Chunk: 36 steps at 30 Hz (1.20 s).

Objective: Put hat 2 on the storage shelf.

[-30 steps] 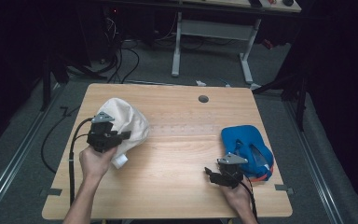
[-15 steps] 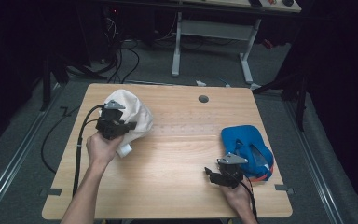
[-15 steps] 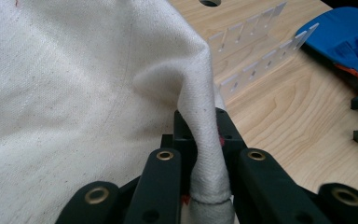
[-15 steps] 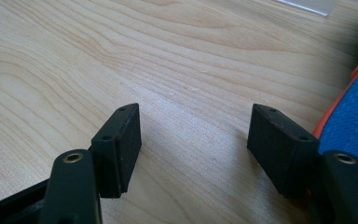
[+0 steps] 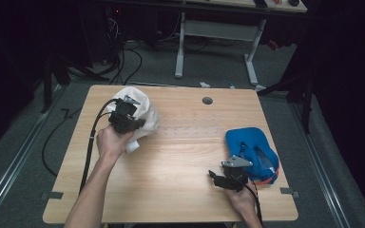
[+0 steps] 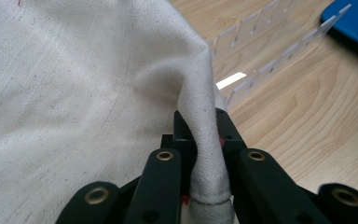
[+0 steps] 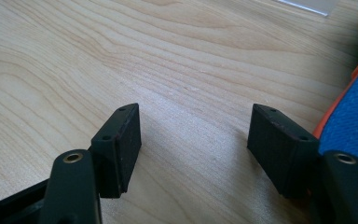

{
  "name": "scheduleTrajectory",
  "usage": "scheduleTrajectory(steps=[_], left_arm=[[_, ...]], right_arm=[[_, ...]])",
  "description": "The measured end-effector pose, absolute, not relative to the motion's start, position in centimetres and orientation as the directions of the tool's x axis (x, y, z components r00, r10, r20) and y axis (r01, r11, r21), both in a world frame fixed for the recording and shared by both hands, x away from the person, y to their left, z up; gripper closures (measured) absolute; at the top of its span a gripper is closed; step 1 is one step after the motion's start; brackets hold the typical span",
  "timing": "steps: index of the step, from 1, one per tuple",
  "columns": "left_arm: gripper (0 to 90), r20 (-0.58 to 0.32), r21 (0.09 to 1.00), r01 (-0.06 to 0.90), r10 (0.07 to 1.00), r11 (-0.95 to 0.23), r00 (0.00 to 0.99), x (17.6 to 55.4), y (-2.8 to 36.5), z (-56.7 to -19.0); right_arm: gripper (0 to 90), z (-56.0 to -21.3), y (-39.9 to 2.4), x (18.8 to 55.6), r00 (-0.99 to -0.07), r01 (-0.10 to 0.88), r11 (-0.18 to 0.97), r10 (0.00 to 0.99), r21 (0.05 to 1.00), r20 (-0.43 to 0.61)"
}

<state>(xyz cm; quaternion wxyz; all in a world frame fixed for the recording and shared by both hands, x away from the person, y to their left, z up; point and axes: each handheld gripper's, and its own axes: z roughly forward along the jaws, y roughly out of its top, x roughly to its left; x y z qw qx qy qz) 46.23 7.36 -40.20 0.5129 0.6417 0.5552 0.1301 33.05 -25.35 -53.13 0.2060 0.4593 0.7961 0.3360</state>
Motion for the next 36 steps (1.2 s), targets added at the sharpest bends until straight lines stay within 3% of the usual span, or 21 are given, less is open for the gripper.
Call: scheduleTrajectory(steps=[14,36], left_arm=[[83.4,-0.286,0.803,0.596,0.893,0.026,0.346,46.9,5.4,-40.8],[85.0,-0.306,0.757,0.653,0.876,-0.014,0.373,47.6,3.7,-42.0]], right_arm=[[34.8,-53.1,-25.3,33.1,-0.494,0.593,0.353,0.869,0.724,-0.020],[34.8,-53.1,-25.3,33.1,-0.494,0.592,0.353,0.869,0.724,-0.020]])
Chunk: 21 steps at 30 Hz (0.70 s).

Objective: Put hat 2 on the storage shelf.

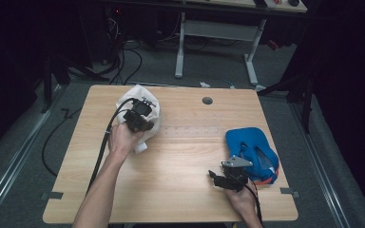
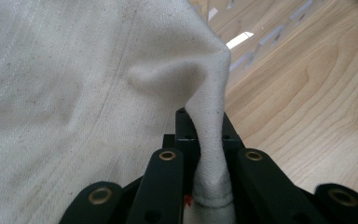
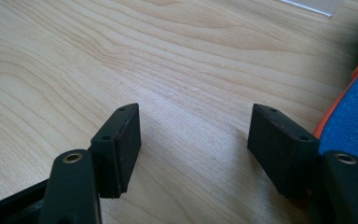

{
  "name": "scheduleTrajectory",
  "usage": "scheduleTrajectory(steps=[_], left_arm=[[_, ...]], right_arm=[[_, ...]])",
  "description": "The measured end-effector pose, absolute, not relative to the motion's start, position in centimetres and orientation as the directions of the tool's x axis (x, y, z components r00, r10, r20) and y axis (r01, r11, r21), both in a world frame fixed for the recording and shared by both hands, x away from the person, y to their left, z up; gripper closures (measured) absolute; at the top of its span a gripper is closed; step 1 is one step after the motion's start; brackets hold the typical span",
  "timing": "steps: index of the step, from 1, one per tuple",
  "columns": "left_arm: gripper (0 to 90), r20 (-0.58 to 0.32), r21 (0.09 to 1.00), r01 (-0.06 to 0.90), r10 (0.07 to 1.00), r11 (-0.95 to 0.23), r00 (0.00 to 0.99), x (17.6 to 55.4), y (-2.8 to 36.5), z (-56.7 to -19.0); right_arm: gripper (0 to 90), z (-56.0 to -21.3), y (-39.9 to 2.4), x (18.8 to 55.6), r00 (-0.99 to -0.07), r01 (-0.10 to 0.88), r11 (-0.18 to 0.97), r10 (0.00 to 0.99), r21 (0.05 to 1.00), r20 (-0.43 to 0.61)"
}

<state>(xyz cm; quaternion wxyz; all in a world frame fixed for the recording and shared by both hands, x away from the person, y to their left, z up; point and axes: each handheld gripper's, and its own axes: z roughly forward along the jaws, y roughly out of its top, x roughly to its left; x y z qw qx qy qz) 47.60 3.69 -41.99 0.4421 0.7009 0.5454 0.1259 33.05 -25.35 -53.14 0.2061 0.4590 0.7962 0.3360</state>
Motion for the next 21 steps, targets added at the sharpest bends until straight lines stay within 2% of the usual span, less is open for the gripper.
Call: scheduleTrajectory(steps=[11,15,21], left_arm=[[85.2,-0.324,0.728,0.685,0.874,-0.014,0.362,48.9,3.7,-40.8],[85.3,-0.311,0.706,0.707,0.875,-0.048,0.370,49.3,3.2,-40.6],[85.9,-0.320,0.656,0.752,0.879,-0.062,0.353,50.2,2.6,-41.7]], right_arm=[[34.8,-53.1,-25.3,33.0,-0.494,0.592,0.353,0.869,0.724,-0.020],[34.8,-53.1,-25.3,33.0,-0.495,0.592,0.354,0.869,0.724,-0.020],[34.8,-53.1,-25.3,33.0,-0.496,0.591,0.355,0.868,0.724,-0.020]])
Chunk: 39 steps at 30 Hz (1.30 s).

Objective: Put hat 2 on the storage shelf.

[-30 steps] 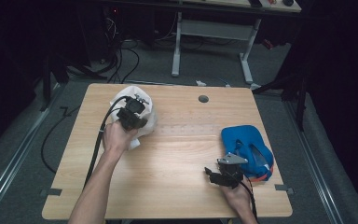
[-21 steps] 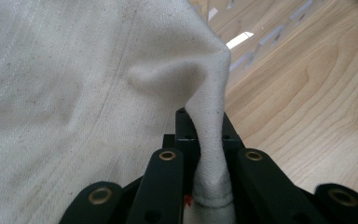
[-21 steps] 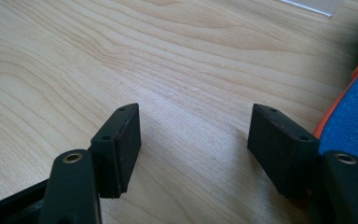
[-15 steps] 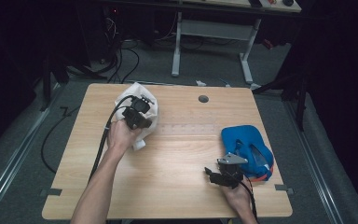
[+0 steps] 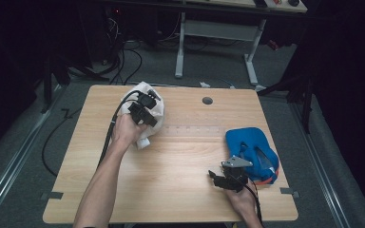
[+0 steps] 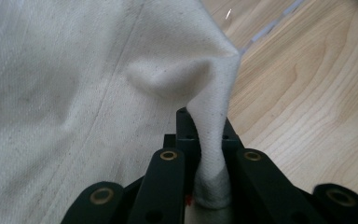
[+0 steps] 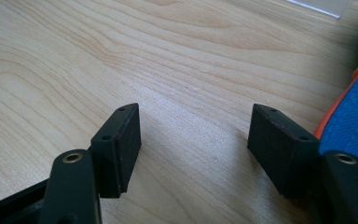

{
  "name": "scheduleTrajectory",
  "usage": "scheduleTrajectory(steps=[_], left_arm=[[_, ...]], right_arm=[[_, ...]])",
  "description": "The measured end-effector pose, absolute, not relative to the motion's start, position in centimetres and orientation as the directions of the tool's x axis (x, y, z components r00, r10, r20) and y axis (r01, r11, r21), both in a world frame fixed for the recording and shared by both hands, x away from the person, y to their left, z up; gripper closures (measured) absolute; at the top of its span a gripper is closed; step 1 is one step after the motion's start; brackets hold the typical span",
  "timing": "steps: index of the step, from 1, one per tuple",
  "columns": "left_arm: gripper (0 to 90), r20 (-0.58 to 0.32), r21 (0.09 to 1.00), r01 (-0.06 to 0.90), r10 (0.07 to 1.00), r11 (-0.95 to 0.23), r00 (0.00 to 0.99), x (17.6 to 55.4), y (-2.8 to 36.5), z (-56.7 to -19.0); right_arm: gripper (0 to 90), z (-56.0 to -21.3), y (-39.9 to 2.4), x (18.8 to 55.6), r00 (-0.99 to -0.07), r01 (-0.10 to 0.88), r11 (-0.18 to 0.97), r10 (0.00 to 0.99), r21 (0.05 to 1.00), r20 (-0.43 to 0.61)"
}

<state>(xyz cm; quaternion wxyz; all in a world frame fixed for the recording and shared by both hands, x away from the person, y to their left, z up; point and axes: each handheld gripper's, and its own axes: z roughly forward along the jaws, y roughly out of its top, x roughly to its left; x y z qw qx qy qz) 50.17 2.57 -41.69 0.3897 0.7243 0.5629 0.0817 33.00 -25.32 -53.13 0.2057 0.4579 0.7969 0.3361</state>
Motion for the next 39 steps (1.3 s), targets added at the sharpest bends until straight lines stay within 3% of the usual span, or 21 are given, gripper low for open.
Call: scheduleTrajectory(steps=[4,15,29,39], left_arm=[[85.9,-0.375,0.641,0.767,0.866,-0.016,0.331,50.4,3.1,-41.9],[81.8,-0.380,0.678,0.735,0.863,0.016,0.333,50.1,3.7,-42.2],[45.5,-0.399,0.743,0.661,0.859,0.098,0.321,49.5,4.7,-41.5],[35.6,-0.458,0.784,0.589,0.824,0.198,0.334,47.3,6.4,-40.7]], right_arm=[[34.6,-53.1,-25.3,32.9,-0.495,0.593,0.354,0.869,0.723,-0.020],[34.5,-53.1,-25.3,32.9,-0.494,0.593,0.353,0.869,0.723,-0.019],[34.5,-53.1,-25.3,33.0,-0.494,0.594,0.353,0.869,0.723,-0.019],[34.5,-53.1,-25.3,33.0,-0.496,0.593,0.354,0.868,0.723,-0.019]])
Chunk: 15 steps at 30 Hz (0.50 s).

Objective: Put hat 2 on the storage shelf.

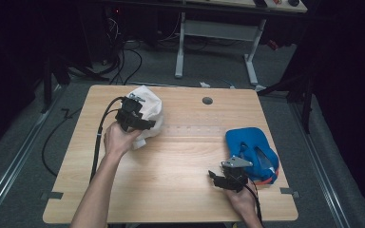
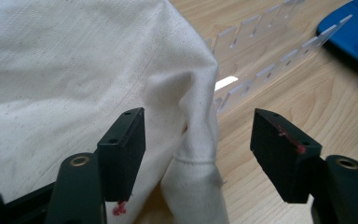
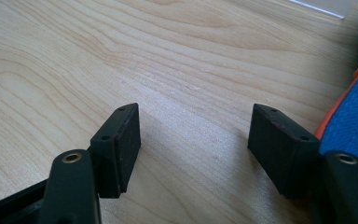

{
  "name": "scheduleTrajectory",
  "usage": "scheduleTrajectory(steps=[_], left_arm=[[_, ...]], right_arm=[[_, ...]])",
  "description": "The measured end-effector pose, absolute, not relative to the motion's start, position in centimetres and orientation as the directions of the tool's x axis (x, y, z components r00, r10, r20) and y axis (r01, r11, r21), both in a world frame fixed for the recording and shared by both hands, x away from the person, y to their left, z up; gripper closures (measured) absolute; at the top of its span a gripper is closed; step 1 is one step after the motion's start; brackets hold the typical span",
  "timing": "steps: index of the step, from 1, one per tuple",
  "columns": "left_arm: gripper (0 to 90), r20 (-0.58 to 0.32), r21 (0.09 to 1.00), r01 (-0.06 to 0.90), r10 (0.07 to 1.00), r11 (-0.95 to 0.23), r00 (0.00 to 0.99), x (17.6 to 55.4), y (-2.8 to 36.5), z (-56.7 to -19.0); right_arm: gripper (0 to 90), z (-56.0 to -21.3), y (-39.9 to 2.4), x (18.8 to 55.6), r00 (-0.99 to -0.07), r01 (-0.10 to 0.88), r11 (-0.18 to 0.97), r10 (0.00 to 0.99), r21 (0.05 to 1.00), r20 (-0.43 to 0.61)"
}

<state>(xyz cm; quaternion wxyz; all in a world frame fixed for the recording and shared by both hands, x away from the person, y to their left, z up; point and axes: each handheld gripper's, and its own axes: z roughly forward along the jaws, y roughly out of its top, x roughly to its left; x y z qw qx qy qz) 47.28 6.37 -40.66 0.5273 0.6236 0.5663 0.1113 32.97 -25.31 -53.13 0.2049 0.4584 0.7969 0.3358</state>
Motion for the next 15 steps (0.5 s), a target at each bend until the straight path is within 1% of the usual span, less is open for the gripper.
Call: scheduleTrajectory(steps=[7,15], left_arm=[[34.8,-0.500,0.797,0.540,0.798,0.272,0.337,44.6,8.2,-40.9],[33.1,-0.510,0.805,0.511,0.791,0.301,0.338,41.3,9.6,-42.7]], right_arm=[[34.7,-53.1,-25.3,33.0,-0.498,0.593,0.355,0.867,0.723,-0.017],[34.8,-53.1,-25.3,33.0,-0.498,0.593,0.354,0.867,0.723,-0.017]])
